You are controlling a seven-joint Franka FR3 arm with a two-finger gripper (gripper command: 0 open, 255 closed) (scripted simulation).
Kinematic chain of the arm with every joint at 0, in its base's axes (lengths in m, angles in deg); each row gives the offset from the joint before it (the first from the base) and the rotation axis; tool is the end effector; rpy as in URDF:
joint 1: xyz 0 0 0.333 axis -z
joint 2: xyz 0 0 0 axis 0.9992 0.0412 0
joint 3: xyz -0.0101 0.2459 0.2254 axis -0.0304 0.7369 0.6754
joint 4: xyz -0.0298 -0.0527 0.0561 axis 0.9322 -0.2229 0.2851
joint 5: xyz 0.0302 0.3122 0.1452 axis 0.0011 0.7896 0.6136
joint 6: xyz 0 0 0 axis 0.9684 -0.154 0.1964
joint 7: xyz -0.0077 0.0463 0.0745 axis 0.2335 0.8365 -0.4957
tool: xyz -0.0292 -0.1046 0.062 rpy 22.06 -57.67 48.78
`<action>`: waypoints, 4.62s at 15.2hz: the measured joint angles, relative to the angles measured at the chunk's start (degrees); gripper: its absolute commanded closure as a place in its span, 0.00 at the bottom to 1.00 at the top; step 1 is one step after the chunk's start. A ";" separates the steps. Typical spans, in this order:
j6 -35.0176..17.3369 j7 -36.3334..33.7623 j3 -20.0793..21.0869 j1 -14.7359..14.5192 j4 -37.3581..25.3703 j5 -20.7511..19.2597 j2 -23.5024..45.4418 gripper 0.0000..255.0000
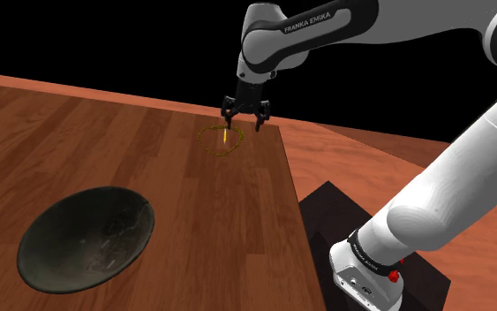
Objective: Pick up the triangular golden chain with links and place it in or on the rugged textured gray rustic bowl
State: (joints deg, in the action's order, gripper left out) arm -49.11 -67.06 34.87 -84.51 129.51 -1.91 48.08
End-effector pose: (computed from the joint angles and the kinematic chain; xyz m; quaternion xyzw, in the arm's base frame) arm 0.4737 0.0807 0.4061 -0.9535 0.2931 0.0698 0.0086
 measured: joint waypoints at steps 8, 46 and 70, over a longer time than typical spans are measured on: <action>-3.47 -0.12 0.09 -0.11 2.15 -0.10 1.33 0.00; 13.92 -0.39 -0.30 0.20 -8.80 0.62 -5.24 1.00; 20.41 -18.98 10.31 -8.24 -13.69 4.77 -9.05 1.00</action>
State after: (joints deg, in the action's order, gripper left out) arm -28.70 -86.04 45.19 -92.76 115.83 2.85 39.03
